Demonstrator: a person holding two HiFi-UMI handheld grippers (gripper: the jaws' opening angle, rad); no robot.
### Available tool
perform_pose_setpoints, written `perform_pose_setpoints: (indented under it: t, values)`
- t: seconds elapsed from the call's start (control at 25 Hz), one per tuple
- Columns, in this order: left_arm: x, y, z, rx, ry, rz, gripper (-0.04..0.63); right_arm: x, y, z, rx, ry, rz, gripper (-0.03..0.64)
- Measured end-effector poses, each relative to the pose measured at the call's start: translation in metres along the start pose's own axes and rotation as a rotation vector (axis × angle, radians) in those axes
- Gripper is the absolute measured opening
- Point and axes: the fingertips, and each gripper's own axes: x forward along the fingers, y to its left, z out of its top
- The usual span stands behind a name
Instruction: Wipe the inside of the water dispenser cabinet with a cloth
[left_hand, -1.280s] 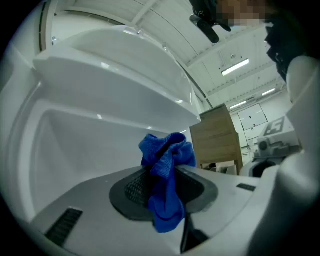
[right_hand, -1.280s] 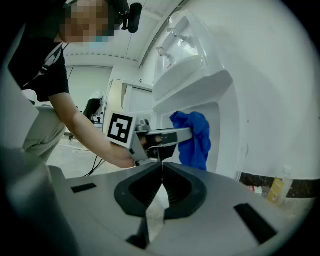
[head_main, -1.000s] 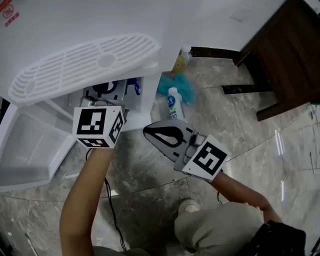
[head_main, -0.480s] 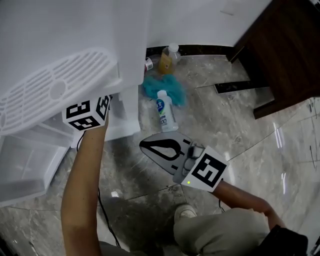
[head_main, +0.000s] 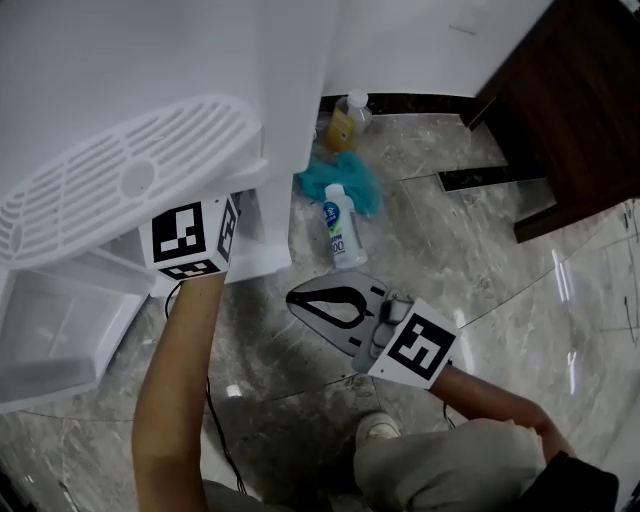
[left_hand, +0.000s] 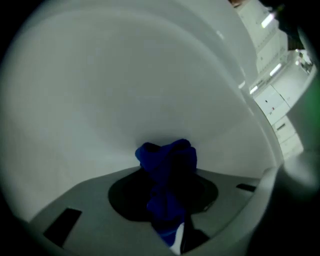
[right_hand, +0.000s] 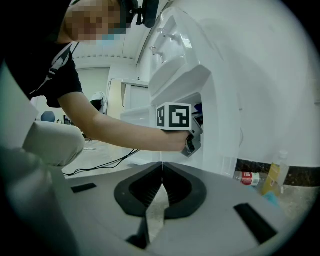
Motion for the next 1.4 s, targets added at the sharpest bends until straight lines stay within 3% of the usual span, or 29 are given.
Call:
perform_pose_setpoints:
  t: [0.16,0.36,0.48,0.56,0.76,0.84,0.92,1.04,1.24,1.4]
  values:
    - [0.015,0.005,0.0,0.091,0.004,-0.001,0.11,-0.002,0.0,-0.002,0.015,0.01,-0.003,-0.002]
    - [-0.001,-0.004,0.002,0.053,-0.003,-0.029,0.11,-0.001,0.002,-0.005,0.021,0.005,0.003,-0.002]
    - [-0.023,-0.019,-0.001,0.074,0.001,-0.075,0.11,-0.001,0.003,-0.005,0.034,-0.002,0.008,-0.002]
    - [-0.035,-0.025,-0.022,0.135,0.074,-0.107,0.11,-0.002,0.004,-0.006,0.042,0.001,0.01,-0.002]
    - [-0.066,-0.035,-0.147,0.308,0.475,-0.254,0.112,-0.004,0.006,-0.013,0.044,0.013,0.02,-0.002]
    - [-0.074,-0.043,-0.182,0.368,0.579,-0.317,0.112,-0.006,0.004,-0.015,0.053,0.013,0.016,-0.002]
    - [-0.073,-0.049,-0.195,0.417,0.62,-0.341,0.112,-0.009,0.002,-0.016,0.062,0.013,0.009,-0.002]
    - [-0.063,-0.048,-0.204,0.427,0.669,-0.338,0.112,-0.011,-0.003,-0.019,0.07,0.012,0.004,-0.002]
    - [-0.043,-0.041,-0.219,0.494,0.755,-0.396,0.11,-0.013,-0.006,-0.02,0.071,0.022,0.005,-0.002]
    - [-0.03,-0.035,-0.215,0.465,0.773,-0.387,0.11,-0.015,-0.01,-0.013,0.077,0.006,-0.014,-0.002]
